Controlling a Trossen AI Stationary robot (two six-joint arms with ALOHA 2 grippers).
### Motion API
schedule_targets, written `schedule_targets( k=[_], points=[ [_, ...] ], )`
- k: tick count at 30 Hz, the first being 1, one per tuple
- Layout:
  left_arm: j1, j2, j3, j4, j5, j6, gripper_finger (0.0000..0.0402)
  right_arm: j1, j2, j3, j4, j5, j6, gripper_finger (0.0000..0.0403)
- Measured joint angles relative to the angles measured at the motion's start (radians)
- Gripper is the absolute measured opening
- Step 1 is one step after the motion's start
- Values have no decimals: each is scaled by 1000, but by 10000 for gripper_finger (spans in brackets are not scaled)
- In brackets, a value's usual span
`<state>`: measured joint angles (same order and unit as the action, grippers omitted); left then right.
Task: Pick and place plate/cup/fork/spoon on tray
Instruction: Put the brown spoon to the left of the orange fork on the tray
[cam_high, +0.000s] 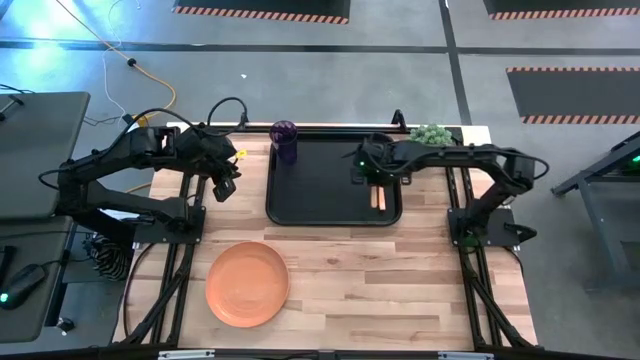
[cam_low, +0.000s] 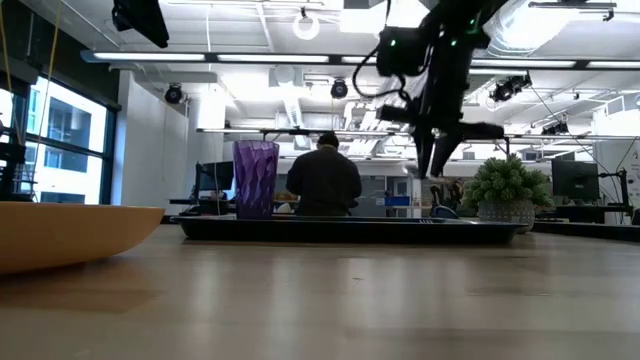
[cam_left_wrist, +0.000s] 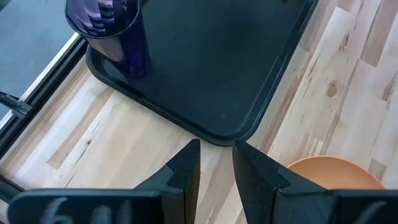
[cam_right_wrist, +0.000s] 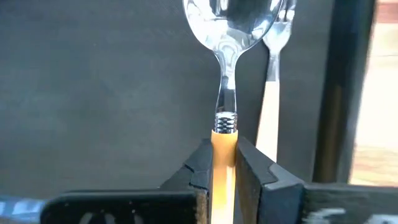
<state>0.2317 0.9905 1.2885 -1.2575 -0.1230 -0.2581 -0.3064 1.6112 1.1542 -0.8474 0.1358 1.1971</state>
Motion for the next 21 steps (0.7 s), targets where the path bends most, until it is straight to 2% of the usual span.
schedule_targets(
  k=[8, 21],
  points=[
    [0, 0, 0, 0, -8, 0, 85, -35, 98, 0, 76, -46, -32, 21],
    [0, 0, 0, -1, -22, 0, 85, -63, 185, 0, 91, -68, -28, 21]
  ],
)
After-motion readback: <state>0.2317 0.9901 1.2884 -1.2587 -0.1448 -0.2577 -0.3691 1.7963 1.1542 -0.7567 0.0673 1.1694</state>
